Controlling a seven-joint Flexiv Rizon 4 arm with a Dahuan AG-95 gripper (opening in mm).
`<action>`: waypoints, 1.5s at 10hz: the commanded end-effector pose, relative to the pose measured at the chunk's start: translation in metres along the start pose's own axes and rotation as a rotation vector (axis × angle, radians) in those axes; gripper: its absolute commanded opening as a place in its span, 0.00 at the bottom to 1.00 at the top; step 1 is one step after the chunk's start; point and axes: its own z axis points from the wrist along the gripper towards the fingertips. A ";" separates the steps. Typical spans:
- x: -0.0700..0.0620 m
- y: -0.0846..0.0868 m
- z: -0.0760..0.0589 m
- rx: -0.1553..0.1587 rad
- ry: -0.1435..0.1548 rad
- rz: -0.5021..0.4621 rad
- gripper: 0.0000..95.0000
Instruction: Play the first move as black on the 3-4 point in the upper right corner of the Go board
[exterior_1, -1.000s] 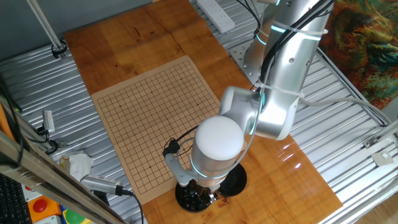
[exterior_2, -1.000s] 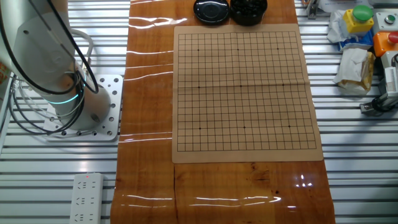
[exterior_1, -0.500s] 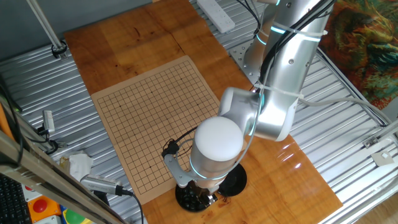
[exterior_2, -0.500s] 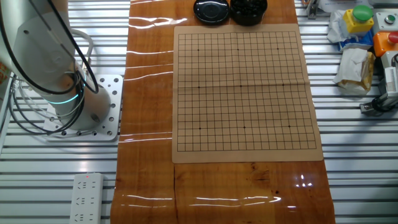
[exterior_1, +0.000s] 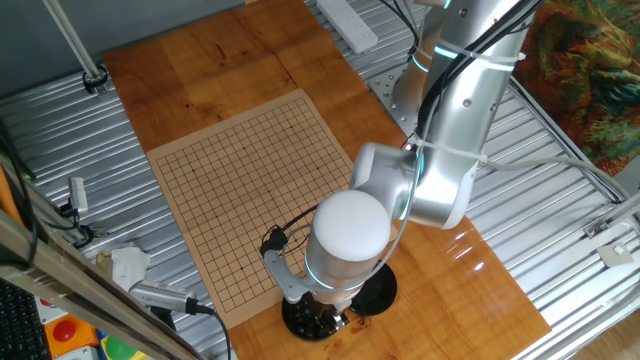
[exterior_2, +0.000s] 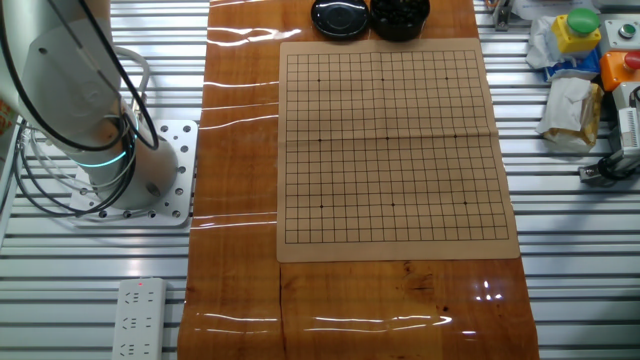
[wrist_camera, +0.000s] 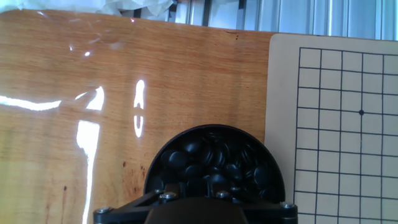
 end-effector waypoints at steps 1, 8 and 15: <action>0.000 0.000 0.000 0.000 0.000 0.001 0.20; 0.000 -0.002 0.002 0.006 -0.007 0.000 0.00; 0.000 -0.004 0.001 0.007 -0.010 -0.011 0.00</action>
